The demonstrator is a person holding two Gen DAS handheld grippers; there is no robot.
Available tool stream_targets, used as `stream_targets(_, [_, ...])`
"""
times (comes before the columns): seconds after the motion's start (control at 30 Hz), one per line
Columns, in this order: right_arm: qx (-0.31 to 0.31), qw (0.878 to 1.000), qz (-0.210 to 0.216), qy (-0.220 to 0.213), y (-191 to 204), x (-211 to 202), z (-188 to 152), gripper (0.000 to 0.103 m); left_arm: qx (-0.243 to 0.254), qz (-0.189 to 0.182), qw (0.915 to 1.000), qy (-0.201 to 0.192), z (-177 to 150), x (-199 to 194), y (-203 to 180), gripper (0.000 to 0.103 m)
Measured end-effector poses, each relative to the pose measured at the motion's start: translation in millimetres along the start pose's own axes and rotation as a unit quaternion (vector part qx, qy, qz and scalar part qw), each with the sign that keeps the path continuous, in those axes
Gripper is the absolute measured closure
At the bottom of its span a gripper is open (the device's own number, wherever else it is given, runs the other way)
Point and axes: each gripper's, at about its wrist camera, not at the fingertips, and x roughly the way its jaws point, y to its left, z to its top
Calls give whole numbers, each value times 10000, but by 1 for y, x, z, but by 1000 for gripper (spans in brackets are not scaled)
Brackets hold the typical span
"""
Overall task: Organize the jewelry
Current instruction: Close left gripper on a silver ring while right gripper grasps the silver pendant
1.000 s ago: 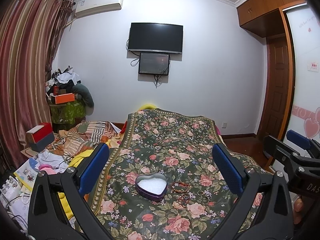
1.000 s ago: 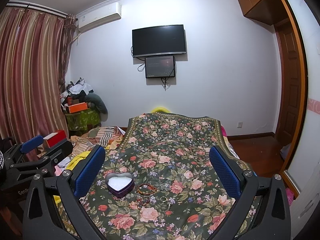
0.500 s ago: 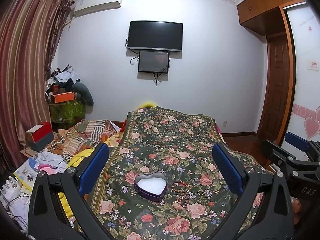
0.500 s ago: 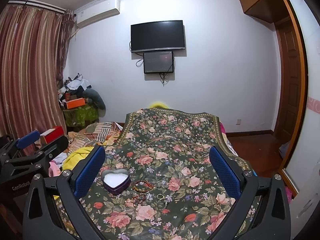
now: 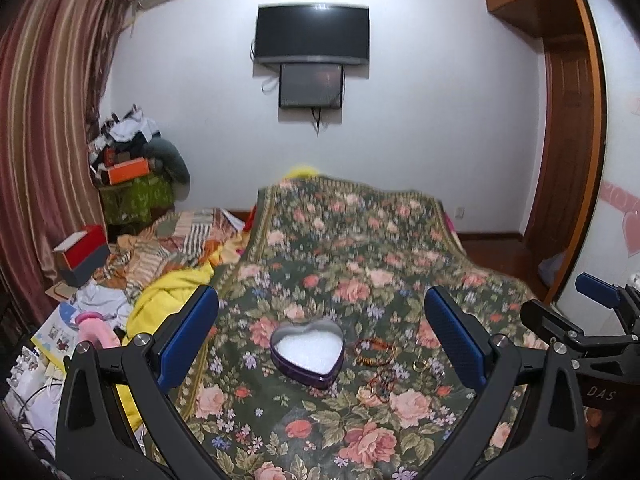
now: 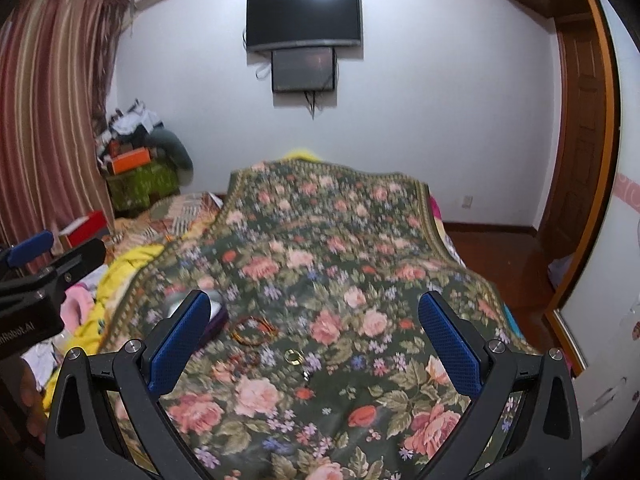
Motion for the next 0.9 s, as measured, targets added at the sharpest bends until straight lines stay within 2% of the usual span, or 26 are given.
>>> stream_targets(0.27, [-196, 9975, -172, 650, -15, 34, -22, 0, -37, -247, 9957, 896, -26, 52, 2, 0])
stream_targets(0.4, [-281, 9947, -175, 975, -21, 47, -36, 0, -6, -393, 9895, 1391, -49, 77, 0, 0])
stream_targets(0.57, [-276, 9909, -9, 1314, -25, 64, -49, 0, 133, -524, 9817, 1824, -71, 96, -5, 0])
stream_targets(0.67, [-257, 9891, 103, 1443, -23, 73, -54, 1, 218, -691, 9769, 2013, -81, 105, -12, 6])
stream_targets(0.73, [-250, 9882, 174, 1502, -22, 77, -56, 5, 220, -823, 9731, 2142, -85, 111, -15, 14])
stream_targets(0.9, [-213, 9872, 258, 1557, -21, 87, -56, 26, 154, -1100, 9636, 2433, -93, 128, -20, 30])
